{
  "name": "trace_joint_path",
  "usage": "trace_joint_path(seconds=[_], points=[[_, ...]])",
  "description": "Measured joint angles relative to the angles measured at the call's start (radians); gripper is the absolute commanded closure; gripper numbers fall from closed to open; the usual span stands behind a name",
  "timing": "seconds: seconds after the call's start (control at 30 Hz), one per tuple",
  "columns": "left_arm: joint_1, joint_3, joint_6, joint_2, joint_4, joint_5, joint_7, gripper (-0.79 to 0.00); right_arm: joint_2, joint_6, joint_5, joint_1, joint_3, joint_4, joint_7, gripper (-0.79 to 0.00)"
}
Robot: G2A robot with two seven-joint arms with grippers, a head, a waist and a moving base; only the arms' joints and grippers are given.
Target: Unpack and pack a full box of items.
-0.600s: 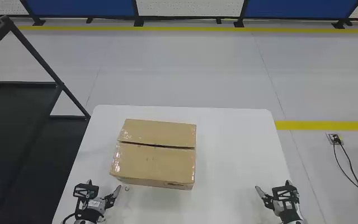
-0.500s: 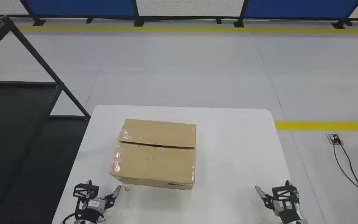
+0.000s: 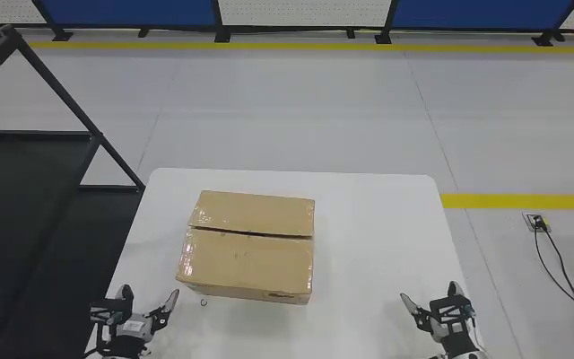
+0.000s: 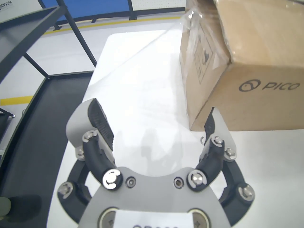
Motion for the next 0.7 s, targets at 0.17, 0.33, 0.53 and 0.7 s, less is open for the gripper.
trace_joint_path(seconds=[0.17,0.33,0.53,0.7], points=[[0.013,-0.058,-0.021,-0.002,-0.025,-0.089,0.019,-0.785,-0.004,-0.004,0.008,-0.011,-0.011,-0.080,0.013,-0.785],[0.019,-0.081,-0.074,0.000,-0.035,-0.122,-0.023,-0.785,-0.005,-0.013,0.015,-0.011,-0.016,-0.114,0.052,-0.785],[0.019,-0.080,-0.071,0.000,-0.035,-0.120,-0.020,-0.785,-0.005,-0.013,0.015,-0.011,-0.016,-0.112,0.050,-0.785],[-0.027,-0.061,-0.046,-0.004,-0.025,-0.159,-0.059,-0.785,-0.008,-0.020,0.070,-0.001,-0.012,-0.094,0.046,-0.785]])
